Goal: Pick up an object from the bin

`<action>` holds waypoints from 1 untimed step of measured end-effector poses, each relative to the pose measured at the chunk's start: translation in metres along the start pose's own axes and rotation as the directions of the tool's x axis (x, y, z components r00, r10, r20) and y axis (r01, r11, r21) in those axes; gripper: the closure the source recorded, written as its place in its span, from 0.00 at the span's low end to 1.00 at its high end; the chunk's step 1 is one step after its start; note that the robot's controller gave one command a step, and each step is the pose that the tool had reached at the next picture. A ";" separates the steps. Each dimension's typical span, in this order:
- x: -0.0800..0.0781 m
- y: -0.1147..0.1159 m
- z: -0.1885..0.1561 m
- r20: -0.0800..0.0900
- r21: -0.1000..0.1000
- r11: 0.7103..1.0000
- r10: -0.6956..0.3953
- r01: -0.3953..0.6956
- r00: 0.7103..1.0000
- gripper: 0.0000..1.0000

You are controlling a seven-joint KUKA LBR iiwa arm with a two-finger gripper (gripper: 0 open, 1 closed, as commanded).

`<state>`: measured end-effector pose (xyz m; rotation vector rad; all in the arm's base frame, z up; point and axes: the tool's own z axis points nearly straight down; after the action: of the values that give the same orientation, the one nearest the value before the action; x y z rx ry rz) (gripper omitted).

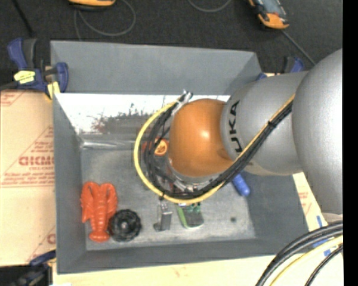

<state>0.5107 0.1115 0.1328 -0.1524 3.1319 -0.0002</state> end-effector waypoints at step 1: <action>-0.003 0.025 -0.007 -0.006 -0.001 0.993 -0.114 0.114 0.993 0.00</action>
Offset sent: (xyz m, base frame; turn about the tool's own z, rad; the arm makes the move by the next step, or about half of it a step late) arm -0.0252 0.0579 -0.0130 -0.0520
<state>0.5108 0.1362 0.1401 -0.3319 3.1239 -0.0009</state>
